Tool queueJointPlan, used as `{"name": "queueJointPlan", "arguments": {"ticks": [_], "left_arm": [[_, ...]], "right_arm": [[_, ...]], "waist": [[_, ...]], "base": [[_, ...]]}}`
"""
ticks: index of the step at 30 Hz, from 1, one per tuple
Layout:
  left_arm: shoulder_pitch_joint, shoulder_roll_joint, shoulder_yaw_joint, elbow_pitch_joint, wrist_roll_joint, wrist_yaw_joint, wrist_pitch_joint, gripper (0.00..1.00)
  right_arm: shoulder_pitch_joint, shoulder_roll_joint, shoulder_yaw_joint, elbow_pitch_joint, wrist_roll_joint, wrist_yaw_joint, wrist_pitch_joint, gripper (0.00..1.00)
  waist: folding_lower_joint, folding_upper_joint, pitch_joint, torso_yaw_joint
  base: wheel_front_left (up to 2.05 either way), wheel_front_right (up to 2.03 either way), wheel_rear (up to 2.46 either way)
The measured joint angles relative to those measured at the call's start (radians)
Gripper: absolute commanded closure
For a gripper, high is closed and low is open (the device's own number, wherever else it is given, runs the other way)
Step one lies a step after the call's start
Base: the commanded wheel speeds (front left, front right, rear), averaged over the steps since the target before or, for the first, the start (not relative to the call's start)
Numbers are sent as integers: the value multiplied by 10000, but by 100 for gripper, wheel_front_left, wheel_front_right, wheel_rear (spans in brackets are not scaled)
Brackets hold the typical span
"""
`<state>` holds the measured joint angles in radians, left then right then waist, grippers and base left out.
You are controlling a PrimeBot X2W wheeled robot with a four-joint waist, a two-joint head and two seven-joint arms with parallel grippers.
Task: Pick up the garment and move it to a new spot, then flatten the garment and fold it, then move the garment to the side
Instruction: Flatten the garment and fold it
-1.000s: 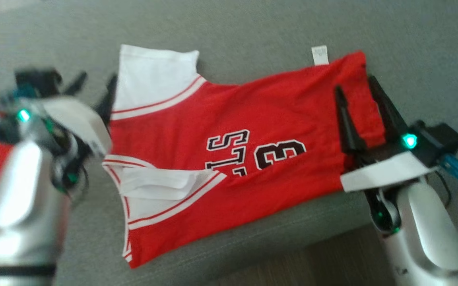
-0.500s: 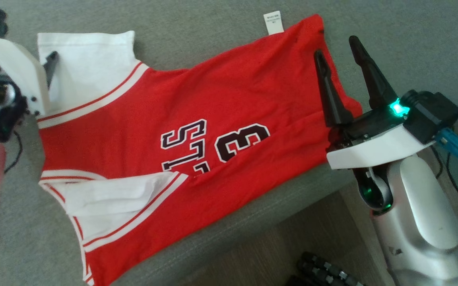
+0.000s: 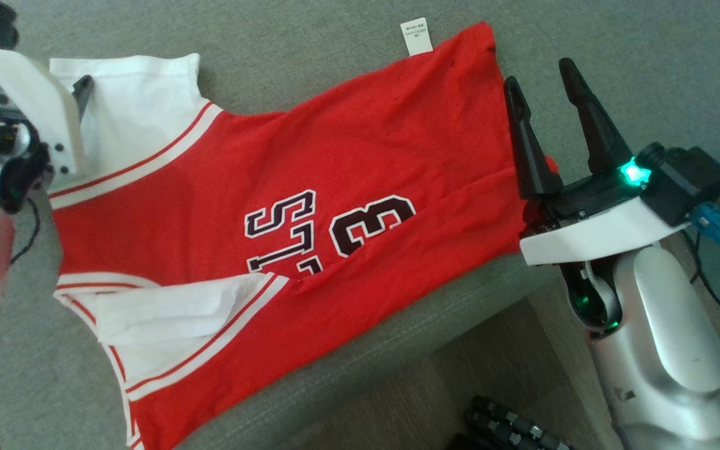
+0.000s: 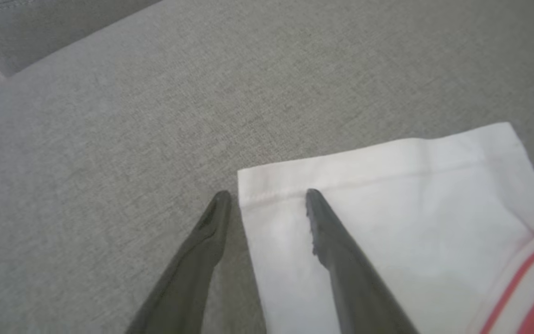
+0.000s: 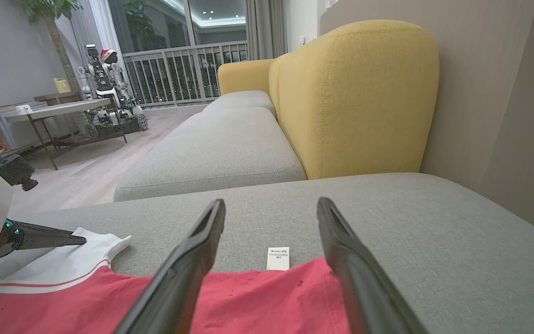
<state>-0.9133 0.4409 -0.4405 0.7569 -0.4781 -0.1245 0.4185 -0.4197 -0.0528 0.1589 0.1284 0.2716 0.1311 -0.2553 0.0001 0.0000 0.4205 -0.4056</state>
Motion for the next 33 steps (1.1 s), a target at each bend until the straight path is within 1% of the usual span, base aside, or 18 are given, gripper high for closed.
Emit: {"name": "queueJointPlan", "arguments": {"ticks": [4, 9, 11, 13, 14, 15, 16, 19, 23, 25, 28, 31, 33], "left_arm": [[3, -140, -219, 12, -437, -2, -514, 100], [8, -157, -253, 58, -437, -75, -1854, 100], [45, -309, -238, -79, -439, -63, -2355, 100], [174, -585, -245, -368, -441, -56, -2803, 100], [174, -585, -245, -368, -441, -56, -2803, 100], [402, -809, -245, -732, -460, 25, -3210, 100], [402, -809, -245, -732, -460, 25, -3210, 100], [858, -984, -257, -1264, -514, 203, -3689, 100], [1477, -1206, -339, -2092, -512, 466, -4000, 100], [1712, -1310, -397, -2516, -512, 562, -4075, 100], [1976, -1415, -539, -3072, -512, 748, -4115, 100], [2171, -1521, -708, -3471, -489, 823, -4117, 100], [2192, -1519, -838, -3613, -282, 905, -4128, 100]], "right_arm": [[-3, 0, -142, 332, -77, 0, 0, 0], [-64, 0, -305, 1126, -109, 0, 121, 0], [-174, -4, -430, 1407, -353, 0, 299, 0], [-417, -104, -552, 1661, -439, 0, 571, 0], [-417, -104, -552, 1661, -439, 0, 571, 0], [-743, -351, -635, 1944, -474, 0, 859, 0], [-743, -351, -635, 1944, -474, 0, 859, 0], [-1289, -844, -675, 2493, -276, 0, 1407, 0], [-2017, -1678, -667, 3476, -109, 0, 2100, 0], [-2392, -1990, -665, 4033, 46, 0, 2408, 0], [-3017, -2234, -1028, 5099, 163, 0, 3035, 0], [-3524, -2581, -1260, 6036, -113, 0, 3440, 0], [-3806, -2704, -1379, 6569, -349, 0, 3661, 0]], "waist": [[0, 0, -68, 195], [0, 0, -217, 560], [0, 0, -320, 742], [0, 0, -434, 980], [0, 0, -434, 980], [0, 0, -545, 1250], [0, 0, -545, 1250], [0, 0, -692, 1684], [0, 0, -813, 2265], [-1, 0, -831, 2523], [0, 0, -803, 2862], [-1, 0, -706, 3140], [0, 0, -590, 3262]], "base": [[0, 0, 0], [0, 0, 0], [0, 0, 0], [0, 0, 0], [0, 0, 0], [0, 0, 0], [0, 0, 0], [0, 0, 0], [0, 0, 0], [0, 0, 0], [0, 0, 0], [0, 0, 0], [0, 0, 0]]}}
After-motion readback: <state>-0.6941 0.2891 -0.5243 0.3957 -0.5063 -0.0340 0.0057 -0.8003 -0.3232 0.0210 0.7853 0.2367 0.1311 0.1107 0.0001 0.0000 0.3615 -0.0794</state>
